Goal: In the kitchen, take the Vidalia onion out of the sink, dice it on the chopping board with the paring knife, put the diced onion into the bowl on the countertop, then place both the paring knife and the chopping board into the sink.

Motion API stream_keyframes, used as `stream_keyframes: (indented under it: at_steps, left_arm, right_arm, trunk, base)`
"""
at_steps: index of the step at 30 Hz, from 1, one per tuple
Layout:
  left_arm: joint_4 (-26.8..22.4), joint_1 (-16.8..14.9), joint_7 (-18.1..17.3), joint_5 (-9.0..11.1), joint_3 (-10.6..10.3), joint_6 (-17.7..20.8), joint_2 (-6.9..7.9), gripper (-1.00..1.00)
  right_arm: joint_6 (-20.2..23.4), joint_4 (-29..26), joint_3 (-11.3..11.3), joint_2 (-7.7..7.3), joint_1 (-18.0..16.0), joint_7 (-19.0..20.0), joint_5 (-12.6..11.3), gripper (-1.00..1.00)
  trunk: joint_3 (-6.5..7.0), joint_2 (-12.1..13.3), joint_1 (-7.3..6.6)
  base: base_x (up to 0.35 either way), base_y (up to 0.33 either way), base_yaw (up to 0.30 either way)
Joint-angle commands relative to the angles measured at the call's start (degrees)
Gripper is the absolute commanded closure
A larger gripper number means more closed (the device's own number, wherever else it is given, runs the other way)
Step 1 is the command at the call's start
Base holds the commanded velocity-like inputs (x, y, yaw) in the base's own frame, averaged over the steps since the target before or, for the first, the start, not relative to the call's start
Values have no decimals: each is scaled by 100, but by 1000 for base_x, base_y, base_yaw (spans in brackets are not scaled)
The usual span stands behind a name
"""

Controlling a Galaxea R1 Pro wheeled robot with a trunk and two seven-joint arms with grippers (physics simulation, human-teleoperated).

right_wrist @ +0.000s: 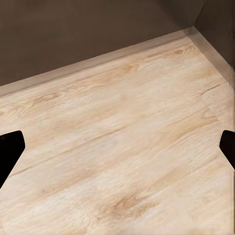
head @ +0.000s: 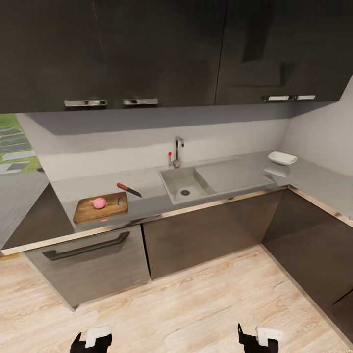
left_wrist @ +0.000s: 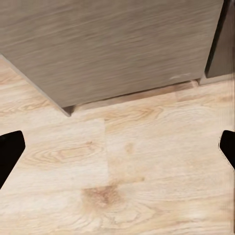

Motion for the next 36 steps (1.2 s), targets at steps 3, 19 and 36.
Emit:
stream_keyframes:
  at_steps: [3,19,36]
  left_arm:
    - [22,-10,24,14,-42,-30,-4,-100]
    - [22,-10,24,14,-42,-30,-7,-100]
    - [22,-10,24,14,-42,-30,-15,-100]
  right_arm:
    - [-18,8,-21,2,-7,-13,31,-100]
    - [-18,9,-21,13,-7,-13,33,-100]
    - [-17,12,-21,11,-7,-13,36,-100]
  trunk:
    - [9,-12,4]
    - [104,-12,4]
    - [107,-12,4]
  base:
    - [0,0,-209]
    - [0,0,-213]
    - [0,0,-164]
